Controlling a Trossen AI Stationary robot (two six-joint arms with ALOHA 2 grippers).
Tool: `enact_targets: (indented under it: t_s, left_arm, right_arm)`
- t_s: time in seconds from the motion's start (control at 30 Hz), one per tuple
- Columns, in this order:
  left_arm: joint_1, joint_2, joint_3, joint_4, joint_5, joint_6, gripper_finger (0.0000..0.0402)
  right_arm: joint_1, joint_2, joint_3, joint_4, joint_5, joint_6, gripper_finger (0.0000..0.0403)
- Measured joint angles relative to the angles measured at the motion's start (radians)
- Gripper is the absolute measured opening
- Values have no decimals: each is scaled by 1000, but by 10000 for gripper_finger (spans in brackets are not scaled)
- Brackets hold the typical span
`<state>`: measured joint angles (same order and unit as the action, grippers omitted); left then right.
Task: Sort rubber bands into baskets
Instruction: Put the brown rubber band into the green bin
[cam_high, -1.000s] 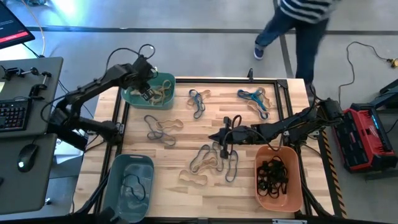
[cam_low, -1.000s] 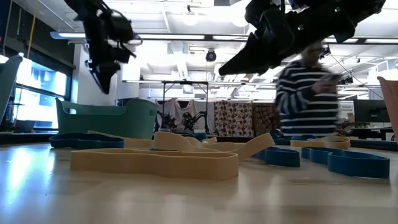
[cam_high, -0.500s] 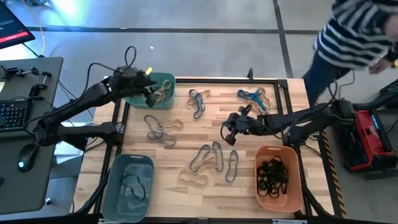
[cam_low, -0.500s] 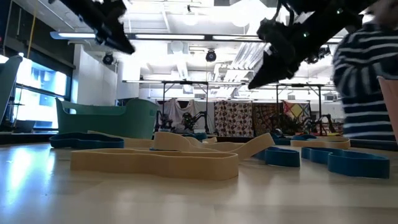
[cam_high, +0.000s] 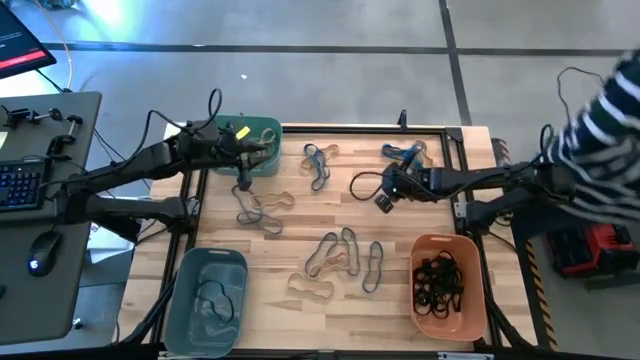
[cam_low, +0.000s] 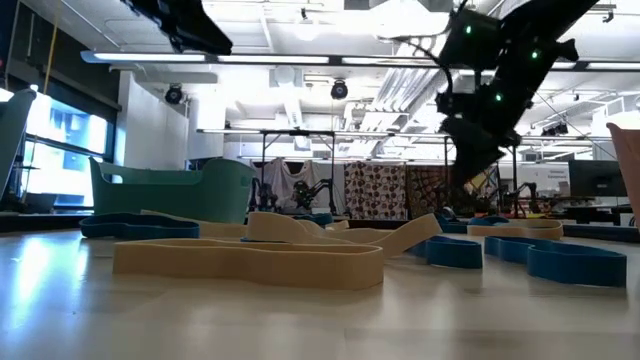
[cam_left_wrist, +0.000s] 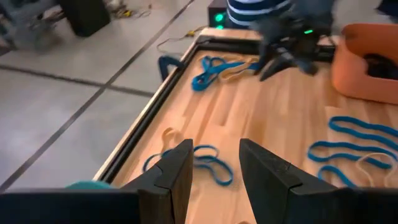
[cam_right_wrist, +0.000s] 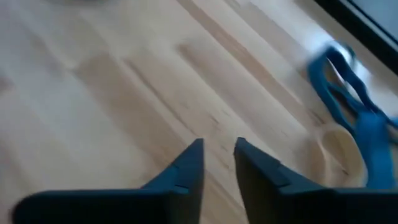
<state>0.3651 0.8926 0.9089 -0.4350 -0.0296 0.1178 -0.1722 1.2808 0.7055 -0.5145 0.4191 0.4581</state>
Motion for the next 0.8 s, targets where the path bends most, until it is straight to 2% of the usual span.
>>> enact_targets:
  t_s: [0.13,0.27,0.43,0.8]
  left_arm:
    - [-47,0,0,38,0,34,124]
    - [-76,2,0,74,37,41,124]
    - [-97,21,0,105,119,25,124]
    - [-151,90,0,129,125,33,124]
  right_arm:
    - [-85,0,0,-63,0,39,133]
    - [-164,0,0,-87,-5,29,155]
    - [-257,19,0,-91,-41,-30,157]
    - [-415,166,0,-44,-135,-122,156]
